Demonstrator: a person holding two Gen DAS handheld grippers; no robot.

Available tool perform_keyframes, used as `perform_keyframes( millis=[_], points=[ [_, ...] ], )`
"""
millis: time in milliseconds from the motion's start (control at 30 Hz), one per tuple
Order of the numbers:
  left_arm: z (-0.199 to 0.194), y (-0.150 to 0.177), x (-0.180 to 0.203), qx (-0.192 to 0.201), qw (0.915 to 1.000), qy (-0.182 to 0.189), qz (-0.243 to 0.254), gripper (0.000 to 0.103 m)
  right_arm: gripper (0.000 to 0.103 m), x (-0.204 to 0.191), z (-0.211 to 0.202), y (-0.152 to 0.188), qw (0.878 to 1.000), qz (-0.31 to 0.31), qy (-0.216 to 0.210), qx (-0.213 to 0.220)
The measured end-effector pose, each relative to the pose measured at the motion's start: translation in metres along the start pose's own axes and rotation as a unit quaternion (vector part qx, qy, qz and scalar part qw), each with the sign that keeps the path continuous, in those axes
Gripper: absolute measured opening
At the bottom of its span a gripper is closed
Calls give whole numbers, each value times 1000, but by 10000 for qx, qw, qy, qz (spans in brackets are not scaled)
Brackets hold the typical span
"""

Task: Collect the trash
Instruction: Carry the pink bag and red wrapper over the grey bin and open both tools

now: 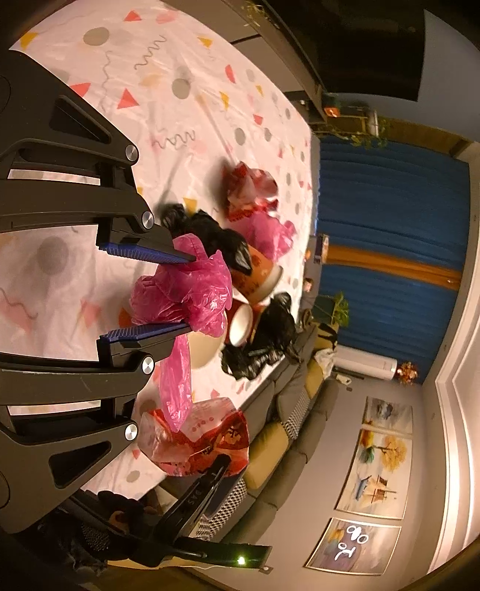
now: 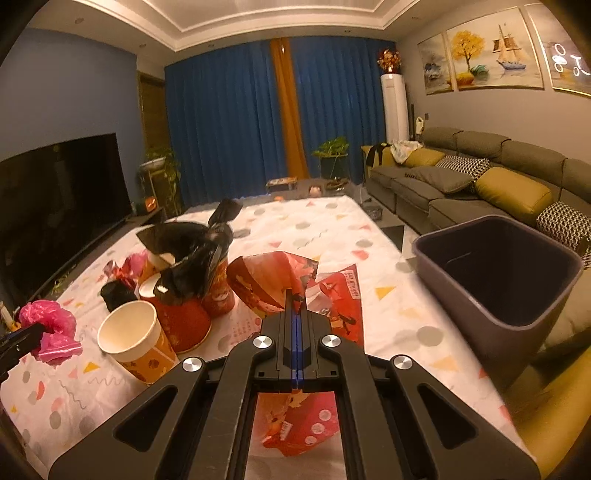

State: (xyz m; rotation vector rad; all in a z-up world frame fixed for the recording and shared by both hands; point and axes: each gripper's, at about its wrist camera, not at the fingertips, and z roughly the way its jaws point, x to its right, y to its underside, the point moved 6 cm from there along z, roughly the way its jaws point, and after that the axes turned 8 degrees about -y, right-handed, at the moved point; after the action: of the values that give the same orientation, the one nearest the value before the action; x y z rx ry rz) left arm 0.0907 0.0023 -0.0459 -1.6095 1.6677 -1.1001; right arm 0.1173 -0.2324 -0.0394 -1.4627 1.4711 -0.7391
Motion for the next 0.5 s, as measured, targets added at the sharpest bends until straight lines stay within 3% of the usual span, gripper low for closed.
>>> perform_keyframes(
  millis=[500],
  points=[
    [6, -23, 50, 200, 9989, 250, 331, 29, 1, 29, -37, -15, 9987, 72, 191, 459]
  ],
)
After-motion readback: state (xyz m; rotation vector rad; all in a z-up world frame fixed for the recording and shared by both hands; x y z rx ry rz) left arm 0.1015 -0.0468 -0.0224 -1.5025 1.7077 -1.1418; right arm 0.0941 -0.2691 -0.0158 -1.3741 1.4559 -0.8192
